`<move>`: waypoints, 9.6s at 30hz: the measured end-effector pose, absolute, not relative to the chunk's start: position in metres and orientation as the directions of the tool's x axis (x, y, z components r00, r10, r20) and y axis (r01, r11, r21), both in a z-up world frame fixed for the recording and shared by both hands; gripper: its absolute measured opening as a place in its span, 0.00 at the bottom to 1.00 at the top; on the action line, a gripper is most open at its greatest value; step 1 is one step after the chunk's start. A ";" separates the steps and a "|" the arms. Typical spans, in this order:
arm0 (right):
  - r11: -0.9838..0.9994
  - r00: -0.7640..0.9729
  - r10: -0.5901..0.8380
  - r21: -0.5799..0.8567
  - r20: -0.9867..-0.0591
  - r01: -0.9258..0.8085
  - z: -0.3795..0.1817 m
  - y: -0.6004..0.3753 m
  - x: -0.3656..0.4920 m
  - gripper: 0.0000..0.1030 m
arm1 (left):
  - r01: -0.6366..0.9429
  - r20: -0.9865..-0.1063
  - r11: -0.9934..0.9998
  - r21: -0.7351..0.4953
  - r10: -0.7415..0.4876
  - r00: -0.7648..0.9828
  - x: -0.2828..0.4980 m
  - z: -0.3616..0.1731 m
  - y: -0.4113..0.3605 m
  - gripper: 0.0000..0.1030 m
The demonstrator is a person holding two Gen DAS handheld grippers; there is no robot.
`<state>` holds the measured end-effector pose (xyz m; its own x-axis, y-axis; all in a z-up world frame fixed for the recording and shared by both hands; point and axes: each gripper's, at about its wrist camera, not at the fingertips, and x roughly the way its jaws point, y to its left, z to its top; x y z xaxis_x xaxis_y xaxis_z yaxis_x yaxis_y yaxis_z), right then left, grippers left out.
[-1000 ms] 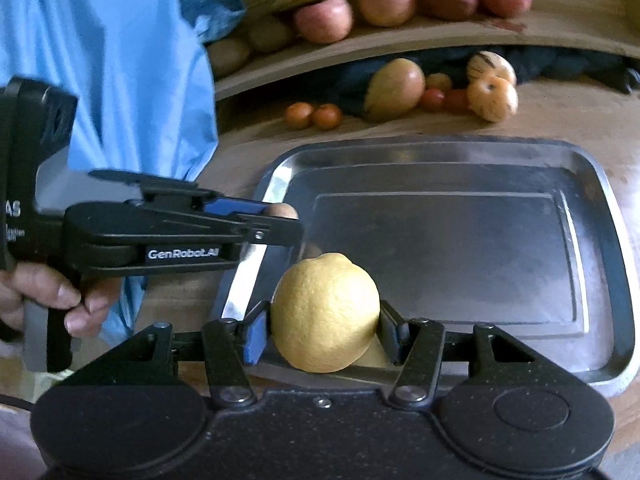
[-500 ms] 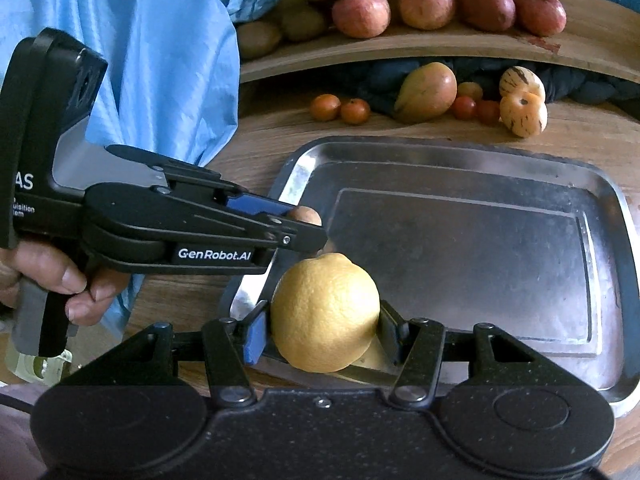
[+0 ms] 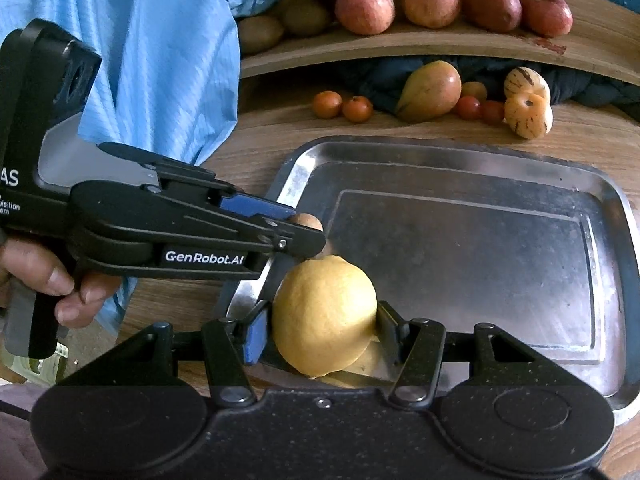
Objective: Organize fruits
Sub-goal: 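Lower and release the lemon with the right gripper while the left releases the brown fruit onto the tray, then move both open grippers back toward the tangerines under the shelf, then grasp a tangerine with the left gripper while the right gripper grasps another tangerine, then lower the tangerine onto the tray and open the right gripper while the left releases its tangerine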
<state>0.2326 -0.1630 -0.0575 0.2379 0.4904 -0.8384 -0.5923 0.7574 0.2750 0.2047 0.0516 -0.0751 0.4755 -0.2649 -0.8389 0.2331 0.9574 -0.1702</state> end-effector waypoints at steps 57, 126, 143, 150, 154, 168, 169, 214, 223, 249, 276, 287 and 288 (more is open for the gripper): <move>0.808 0.309 0.328 0.096 -0.893 -0.581 -0.028 -0.227 0.280 0.99 | -0.082 -0.891 0.996 -0.038 0.003 0.454 0.219 -0.038 0.070 1.00; 0.333 0.240 0.523 -0.063 -0.818 -0.941 -0.074 -0.054 0.389 0.50 | -0.484 -0.922 0.860 -0.158 0.047 0.385 0.365 -0.082 0.108 0.66; 0.314 0.239 0.501 -0.083 -0.832 -0.946 -0.083 -0.045 0.387 0.40 | -0.501 -0.916 0.832 -0.240 -0.023 0.400 0.356 -0.089 0.128 0.36; 0.313 0.236 0.490 -0.083 -0.839 -0.946 -0.084 -0.042 0.390 0.37 | -0.499 -0.914 0.829 -0.252 -0.035 0.404 0.352 -0.091 0.134 0.35; 0.317 0.243 0.489 -0.088 -0.838 -0.944 -0.089 -0.042 0.393 0.31 | -0.490 -0.907 0.831 -0.265 -0.042 0.419 0.355 -0.094 0.134 0.33; 0.316 0.241 0.492 -0.086 -0.837 -0.945 -0.086 -0.049 0.389 0.29 | -0.488 -0.889 0.828 -0.275 -0.025 0.457 0.330 -0.087 0.143 0.33; 0.317 0.242 0.492 -0.087 -0.836 -0.944 -0.085 -0.050 0.387 0.29 | -0.488 -0.888 0.829 -0.274 -0.024 0.459 0.328 -0.086 0.143 0.33; 0.660 0.467 0.366 -0.129 -0.805 -0.740 -0.035 -0.169 0.297 0.29 | 0.029 -0.833 0.953 -0.302 -0.279 0.477 0.289 -0.046 0.045 0.33; 0.705 0.475 0.345 -0.110 -0.809 -0.700 -0.032 -0.194 0.276 0.29 | 0.138 -0.846 0.950 -0.280 -0.312 0.433 0.273 -0.051 0.030 0.33; 0.752 0.406 0.308 -0.041 -0.860 -0.658 -0.050 -0.206 0.232 0.30 | 0.214 -0.894 0.939 -0.270 -0.327 0.307 0.254 -0.074 0.025 0.34; 0.798 0.382 0.337 0.046 -0.861 -0.601 -0.036 -0.222 0.229 0.86 | 0.198 -0.875 0.949 -0.244 -0.304 0.377 0.237 -0.043 0.033 0.87; 0.800 0.370 0.341 0.061 -0.864 -0.596 -0.033 -0.221 0.229 0.98 | 0.092 -0.881 0.976 -0.198 -0.218 0.420 0.214 -0.033 0.056 1.00; 0.799 0.371 0.337 0.055 -0.866 -0.598 -0.033 -0.220 0.229 0.99 | 0.072 -0.884 0.977 -0.198 -0.210 0.417 0.211 -0.033 0.059 1.00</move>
<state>0.2294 -0.2195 -0.0330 0.3706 0.3369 -0.8655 -0.5984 0.7993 0.0549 0.2115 0.0590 -0.0332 0.4175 -0.2101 -0.8841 0.0719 0.9775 -0.1983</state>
